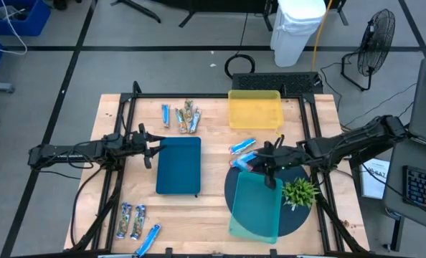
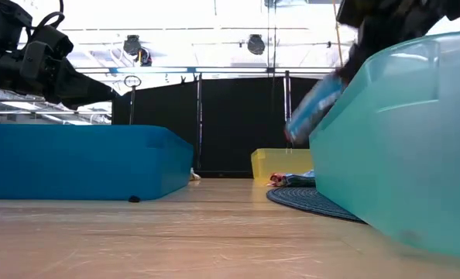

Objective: Pick and place Granola Bars by type
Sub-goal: Put the right red granola bar into the green bin

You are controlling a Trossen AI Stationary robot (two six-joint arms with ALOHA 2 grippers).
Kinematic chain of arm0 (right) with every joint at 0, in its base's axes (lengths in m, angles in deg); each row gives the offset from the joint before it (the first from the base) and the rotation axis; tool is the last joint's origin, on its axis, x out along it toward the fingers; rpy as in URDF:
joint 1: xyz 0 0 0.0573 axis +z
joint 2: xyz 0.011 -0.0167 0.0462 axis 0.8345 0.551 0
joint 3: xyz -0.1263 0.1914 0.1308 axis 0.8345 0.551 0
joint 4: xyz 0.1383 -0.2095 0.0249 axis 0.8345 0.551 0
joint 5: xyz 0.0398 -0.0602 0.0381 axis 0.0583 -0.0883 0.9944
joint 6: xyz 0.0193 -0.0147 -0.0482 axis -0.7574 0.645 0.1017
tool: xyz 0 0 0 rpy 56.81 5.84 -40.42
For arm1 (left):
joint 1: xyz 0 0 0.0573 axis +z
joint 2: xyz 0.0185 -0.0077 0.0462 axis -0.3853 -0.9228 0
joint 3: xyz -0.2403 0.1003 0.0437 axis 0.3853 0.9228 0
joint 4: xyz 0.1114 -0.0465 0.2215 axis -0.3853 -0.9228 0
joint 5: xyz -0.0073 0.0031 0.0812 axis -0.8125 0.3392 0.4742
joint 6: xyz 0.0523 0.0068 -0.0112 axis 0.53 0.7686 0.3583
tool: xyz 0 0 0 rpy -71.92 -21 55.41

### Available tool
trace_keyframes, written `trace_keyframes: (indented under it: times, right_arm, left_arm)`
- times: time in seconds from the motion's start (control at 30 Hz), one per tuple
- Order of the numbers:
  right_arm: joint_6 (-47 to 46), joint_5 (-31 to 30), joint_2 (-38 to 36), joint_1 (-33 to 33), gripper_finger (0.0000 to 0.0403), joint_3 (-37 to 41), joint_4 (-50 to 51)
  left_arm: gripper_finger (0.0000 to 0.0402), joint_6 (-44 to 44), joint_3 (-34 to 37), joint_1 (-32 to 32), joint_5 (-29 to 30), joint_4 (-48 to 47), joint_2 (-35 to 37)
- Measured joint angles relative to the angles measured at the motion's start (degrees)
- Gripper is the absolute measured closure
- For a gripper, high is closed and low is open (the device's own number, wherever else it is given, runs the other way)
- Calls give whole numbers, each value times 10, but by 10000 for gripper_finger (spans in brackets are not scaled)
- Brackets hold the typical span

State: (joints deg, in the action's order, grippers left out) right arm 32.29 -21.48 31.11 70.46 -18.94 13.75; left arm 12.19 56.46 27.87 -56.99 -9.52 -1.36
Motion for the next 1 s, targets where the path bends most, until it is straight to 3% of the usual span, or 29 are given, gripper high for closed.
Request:
trace_keyframes:
  times: [0.17,0.3,0.73,1.0]
  right_arm:
    - [-6,69,-5,49,402,0,-62]
    - [-72,130,-5,91,402,0,-72]
    - [-490,100,21,222,402,49,-68]
    - [-601,99,77,268,402,49,-44]
  left_arm:
    - [240,0,0,0,0,0,0]
    - [240,0,0,0,0,0,0]
    - [240,0,0,0,0,0,0]
    - [240,0,0,0,0,0,0]
